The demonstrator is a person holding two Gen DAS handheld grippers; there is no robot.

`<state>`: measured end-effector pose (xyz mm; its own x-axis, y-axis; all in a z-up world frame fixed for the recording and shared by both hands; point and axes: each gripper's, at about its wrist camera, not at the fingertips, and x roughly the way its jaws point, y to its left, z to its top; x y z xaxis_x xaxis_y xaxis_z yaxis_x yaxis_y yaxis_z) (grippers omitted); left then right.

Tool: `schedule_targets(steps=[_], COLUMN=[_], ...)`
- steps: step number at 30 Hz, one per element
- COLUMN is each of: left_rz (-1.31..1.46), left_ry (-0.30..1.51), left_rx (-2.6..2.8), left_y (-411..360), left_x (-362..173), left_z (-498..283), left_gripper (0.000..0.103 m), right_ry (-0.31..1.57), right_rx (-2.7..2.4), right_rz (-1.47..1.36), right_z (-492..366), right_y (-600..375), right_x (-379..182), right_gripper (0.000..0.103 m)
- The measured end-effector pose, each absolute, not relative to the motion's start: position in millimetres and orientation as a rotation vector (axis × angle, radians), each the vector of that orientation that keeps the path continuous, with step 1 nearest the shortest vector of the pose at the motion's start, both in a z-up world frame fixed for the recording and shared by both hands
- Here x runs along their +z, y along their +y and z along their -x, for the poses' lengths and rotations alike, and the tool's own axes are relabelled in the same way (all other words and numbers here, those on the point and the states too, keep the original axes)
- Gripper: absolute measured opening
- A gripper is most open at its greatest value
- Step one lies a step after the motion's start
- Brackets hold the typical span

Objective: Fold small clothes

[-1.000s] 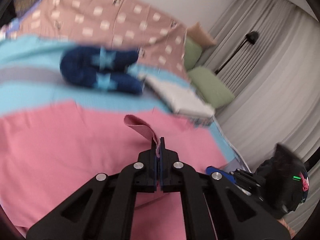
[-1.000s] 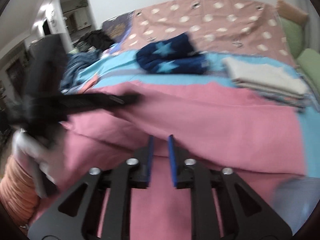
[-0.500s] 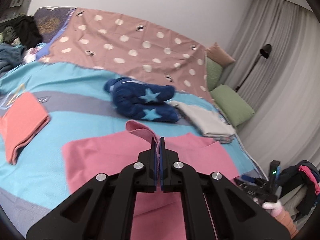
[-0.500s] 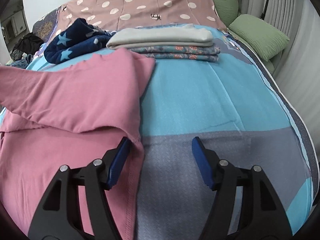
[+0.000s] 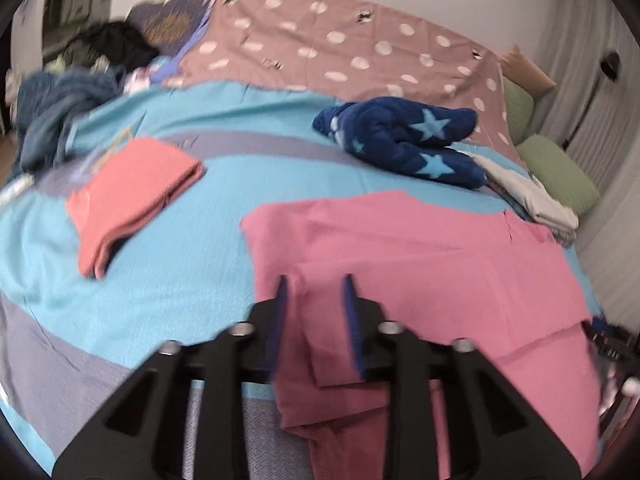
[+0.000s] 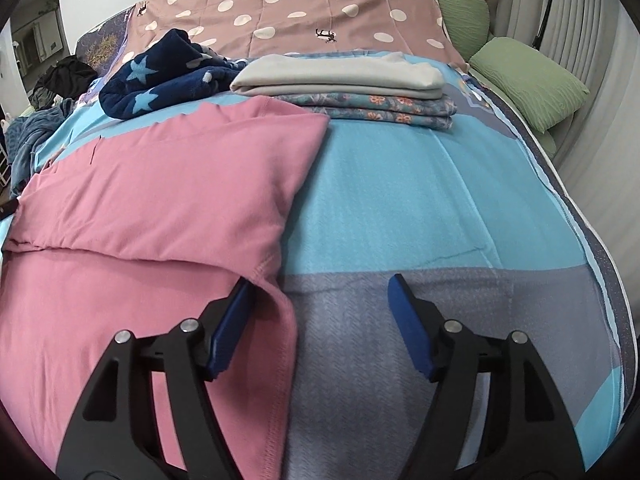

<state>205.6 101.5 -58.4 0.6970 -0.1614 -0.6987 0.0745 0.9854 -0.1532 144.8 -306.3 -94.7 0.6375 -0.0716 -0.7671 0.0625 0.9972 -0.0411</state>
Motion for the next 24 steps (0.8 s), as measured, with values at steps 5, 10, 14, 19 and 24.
schedule_targets(steps=[5,10,14,19,24], left_rz=[-0.08,0.052,0.208,0.408,0.483], left_ry=[0.861,0.827,0.81,0.876,0.854], left_rx=[-0.087,-0.107,-0.09,-0.149,-0.273], left_y=[77,99,132,169,164], left_x=[-92,-78,-74,-95,-102], left_z=[-206,-208,-219,-256,-285], left_gripper=[0.049,0.05,0.054,0.055,0.053], right_ry=[0.881,0.842,0.846,0.9,0.869], right_rx=[-0.067,0.125,0.232,0.275,0.357], right_rz=[-0.016,-0.255,-0.443,-0.551,-0.618], right_z=[-134,-132,-173,-247,-291], right_y=[-314,-341,-368,-380,-379], right_x=[-92,-74,-72,-92,-98], right_gripper=[0.072,0.072,0.072,0.072,0.074])
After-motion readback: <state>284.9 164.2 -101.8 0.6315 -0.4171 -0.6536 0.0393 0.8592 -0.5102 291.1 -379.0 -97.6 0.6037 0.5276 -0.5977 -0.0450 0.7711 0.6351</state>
